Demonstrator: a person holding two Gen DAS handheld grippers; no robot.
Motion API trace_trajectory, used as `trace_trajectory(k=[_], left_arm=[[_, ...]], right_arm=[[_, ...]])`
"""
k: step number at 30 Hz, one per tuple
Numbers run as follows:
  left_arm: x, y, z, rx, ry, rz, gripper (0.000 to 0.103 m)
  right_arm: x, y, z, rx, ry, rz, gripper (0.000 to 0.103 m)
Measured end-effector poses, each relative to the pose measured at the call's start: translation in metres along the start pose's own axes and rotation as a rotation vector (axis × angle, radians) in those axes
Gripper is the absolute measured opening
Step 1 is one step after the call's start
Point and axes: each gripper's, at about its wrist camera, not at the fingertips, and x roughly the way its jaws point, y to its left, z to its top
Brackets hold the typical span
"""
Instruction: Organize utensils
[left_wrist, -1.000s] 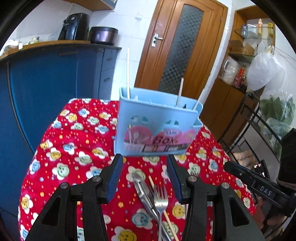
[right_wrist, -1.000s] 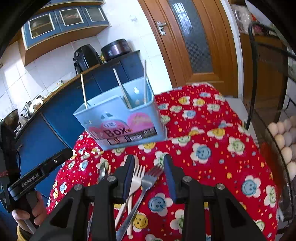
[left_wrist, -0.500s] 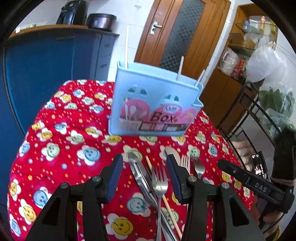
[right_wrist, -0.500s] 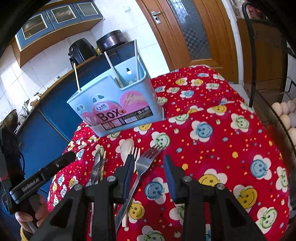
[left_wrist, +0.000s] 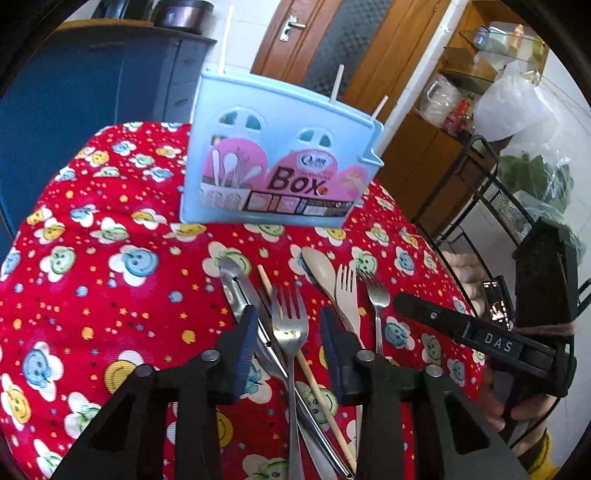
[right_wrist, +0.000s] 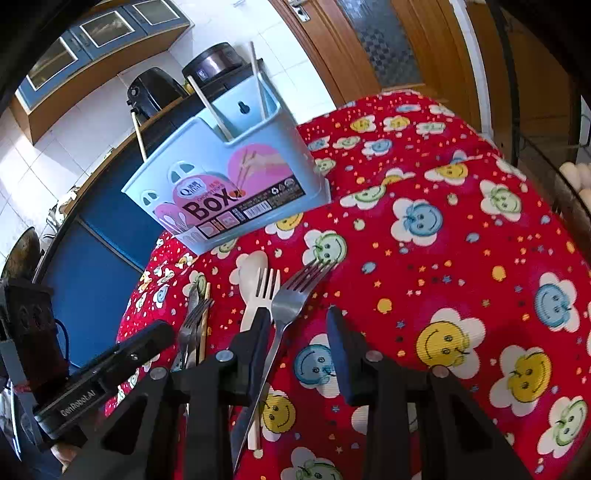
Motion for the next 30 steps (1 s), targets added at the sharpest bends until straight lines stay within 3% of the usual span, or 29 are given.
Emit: trace_trajectory(k=[9, 16, 22, 26, 30], left_arm=[[0.014, 0.001, -0.005, -0.013, 0.027, -0.007, 0.023], [0.017, 0.0, -0.006, -0.029, 0.042, -0.055, 0.019], [0.023, -0.005, -0.01, -0.025, 0.061, -0.078, 0.014], [0.023, -0.011, -0.009, -0.002, 0.054, -0.081, 0.003], [0.018, -0.014, -0.007, 0.016, 0.029, -0.077, 0.001]], right_arm=[[0.023, -0.007, 0.006, 0.078, 0.047, 0.075, 0.029], [0.027, -0.002, 0.008, 0.069, 0.027, 0.103, 0.009], [0.017, -0.004, 0.007, 0.047, -0.002, 0.07, 0.008], [0.011, -0.009, 0.007, 0.046, -0.012, 0.068, 0.007], [0.001, -0.008, 0.007, 0.024, -0.034, 0.08, 0.007]])
